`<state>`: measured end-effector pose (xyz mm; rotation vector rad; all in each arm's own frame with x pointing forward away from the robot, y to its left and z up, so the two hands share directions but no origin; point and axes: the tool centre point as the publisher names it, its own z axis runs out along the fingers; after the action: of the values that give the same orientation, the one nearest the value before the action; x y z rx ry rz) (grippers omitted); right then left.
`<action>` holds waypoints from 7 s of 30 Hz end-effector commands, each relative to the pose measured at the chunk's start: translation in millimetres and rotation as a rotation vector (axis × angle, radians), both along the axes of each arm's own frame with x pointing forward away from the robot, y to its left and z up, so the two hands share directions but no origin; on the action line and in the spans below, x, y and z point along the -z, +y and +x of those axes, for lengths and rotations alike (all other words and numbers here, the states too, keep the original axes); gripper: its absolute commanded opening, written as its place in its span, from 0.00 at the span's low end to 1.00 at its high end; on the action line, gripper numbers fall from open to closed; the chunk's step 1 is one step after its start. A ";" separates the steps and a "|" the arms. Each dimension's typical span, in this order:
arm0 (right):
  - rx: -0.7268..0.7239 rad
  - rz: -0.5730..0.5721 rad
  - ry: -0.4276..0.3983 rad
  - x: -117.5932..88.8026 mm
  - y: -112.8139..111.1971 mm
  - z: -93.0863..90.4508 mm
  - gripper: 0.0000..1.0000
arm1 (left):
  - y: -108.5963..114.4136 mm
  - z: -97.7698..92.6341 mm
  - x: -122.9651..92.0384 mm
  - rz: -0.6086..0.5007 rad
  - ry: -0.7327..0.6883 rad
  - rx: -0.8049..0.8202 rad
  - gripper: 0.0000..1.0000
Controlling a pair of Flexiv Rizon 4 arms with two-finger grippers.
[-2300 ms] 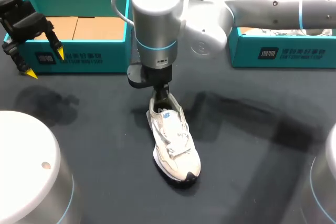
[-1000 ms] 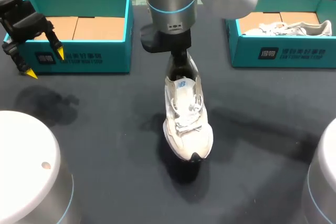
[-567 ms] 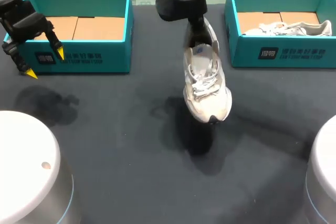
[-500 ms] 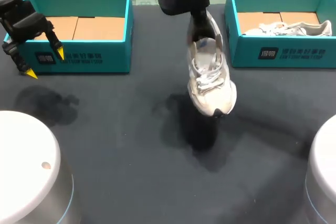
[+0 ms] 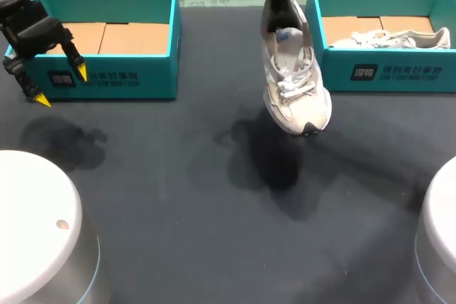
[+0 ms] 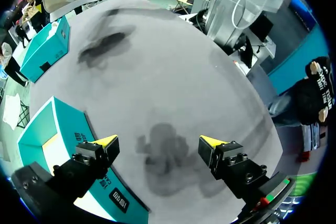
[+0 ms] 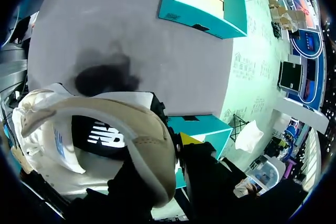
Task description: Take the shoe out of the shoebox, open the shoe tongue, remove and reinsert the insole, then place the shoe into the shoebox
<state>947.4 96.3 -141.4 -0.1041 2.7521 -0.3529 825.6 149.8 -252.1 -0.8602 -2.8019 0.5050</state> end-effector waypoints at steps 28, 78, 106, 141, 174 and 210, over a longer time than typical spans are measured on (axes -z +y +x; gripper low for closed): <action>-0.007 -0.052 -0.088 -55.2 -197.2 156.8 0.00 | 0.4 -0.5 -0.2 0.003 -0.001 0.000 1.00; 0.887 0.059 -0.129 -35.8 -354.7 226.1 0.00 | 0.4 -0.5 -0.2 0.003 -0.001 0.000 1.00; 1.571 0.246 -0.163 -8.5 -412.2 203.7 0.00 | 0.4 -0.5 -0.2 0.003 -0.001 0.000 1.00; 1.648 0.337 -0.268 71.8 -420.2 199.2 0.00 | 0.4 -0.5 -0.2 0.003 -0.001 0.000 1.00; 1.657 0.362 -0.411 127.2 -421.0 201.9 0.00 | 0.4 -0.5 -0.2 0.003 -0.001 0.000 1.00; 1.728 0.365 -0.341 180.5 -432.3 216.4 0.00 | 0.4 -0.5 -0.2 0.003 -0.001 0.000 1.00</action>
<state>1153.3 -334.4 -316.2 2.1384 1.7718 -0.1695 825.5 149.9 -252.1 -0.8599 -2.8020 0.5050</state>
